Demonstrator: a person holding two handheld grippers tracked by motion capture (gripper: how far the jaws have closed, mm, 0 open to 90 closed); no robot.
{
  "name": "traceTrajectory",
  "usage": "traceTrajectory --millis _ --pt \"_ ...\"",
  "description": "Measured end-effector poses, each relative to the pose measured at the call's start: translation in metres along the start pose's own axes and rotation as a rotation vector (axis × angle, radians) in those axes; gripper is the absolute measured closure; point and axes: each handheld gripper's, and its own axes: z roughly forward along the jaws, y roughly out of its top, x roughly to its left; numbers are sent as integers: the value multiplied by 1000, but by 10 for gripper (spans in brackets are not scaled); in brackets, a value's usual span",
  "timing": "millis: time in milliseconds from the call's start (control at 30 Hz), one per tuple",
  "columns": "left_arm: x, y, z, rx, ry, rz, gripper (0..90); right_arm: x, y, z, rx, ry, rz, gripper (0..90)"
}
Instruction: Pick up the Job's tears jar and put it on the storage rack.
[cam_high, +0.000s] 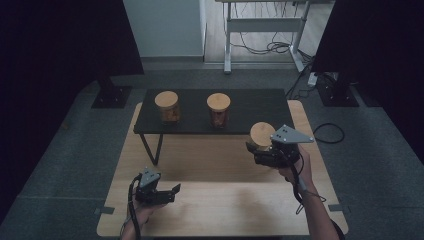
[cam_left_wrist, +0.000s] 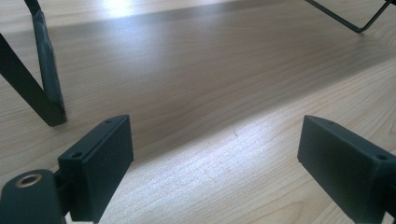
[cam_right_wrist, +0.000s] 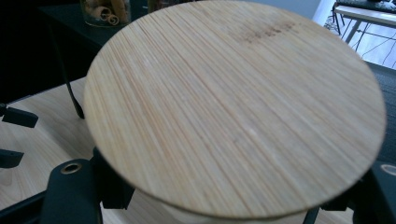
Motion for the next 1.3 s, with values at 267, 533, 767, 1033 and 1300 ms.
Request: traceTrajectory --millis 267,533,767,1033,1300 --pt "0 0 0 -1 3 -3 101 -4 6 4 6 1 -2 245" --pt "1 0 1 4 5 -3 101 -9 10 9 12 -9 2 244" --pt "3 -1 3 10 4 -9 101 -13 13 12 10 -14 2 245" --pt "5 -1 3 9 1 -15 101 -19 18 16 9 -19 1 245" --pt "6 -2 5 18 3 -16 100 -23 24 23 12 -21 -5 244"
